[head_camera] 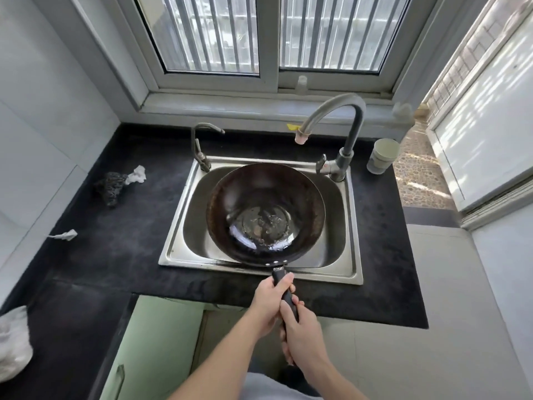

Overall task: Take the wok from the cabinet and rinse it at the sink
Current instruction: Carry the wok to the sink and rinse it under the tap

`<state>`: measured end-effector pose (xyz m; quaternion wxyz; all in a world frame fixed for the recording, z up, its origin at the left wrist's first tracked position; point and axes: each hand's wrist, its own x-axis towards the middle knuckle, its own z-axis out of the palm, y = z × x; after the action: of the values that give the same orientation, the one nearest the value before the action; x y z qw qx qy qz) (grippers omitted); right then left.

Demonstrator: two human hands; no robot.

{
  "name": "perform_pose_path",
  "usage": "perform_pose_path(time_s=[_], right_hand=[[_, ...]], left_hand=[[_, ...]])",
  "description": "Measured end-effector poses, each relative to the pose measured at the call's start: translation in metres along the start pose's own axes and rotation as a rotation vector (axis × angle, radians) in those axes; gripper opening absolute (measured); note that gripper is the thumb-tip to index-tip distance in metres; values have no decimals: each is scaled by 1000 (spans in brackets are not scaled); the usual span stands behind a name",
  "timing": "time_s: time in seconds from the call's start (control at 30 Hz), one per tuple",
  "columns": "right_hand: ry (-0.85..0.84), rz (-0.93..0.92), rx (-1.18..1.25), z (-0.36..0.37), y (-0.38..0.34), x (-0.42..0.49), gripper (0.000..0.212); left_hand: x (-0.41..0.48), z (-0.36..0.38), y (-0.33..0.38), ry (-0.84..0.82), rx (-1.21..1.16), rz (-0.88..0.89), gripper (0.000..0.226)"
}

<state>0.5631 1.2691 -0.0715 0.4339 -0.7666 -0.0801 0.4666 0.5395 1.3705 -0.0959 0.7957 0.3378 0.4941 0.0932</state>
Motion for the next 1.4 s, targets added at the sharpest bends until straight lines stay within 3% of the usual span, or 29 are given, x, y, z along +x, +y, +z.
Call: perform_pose_path(time_s=[0.67,1.0,1.4], right_hand=[[128,38,129,45,11,26,33],[129,7,126,49,21,31,35],[166,-37,99,61,23,53,37]], left_hand=[[39,-32,12,-152,143,-182,20],[37,-38,9,-141,45,-271,25],[32,-49,21,-167,179,-280,39]])
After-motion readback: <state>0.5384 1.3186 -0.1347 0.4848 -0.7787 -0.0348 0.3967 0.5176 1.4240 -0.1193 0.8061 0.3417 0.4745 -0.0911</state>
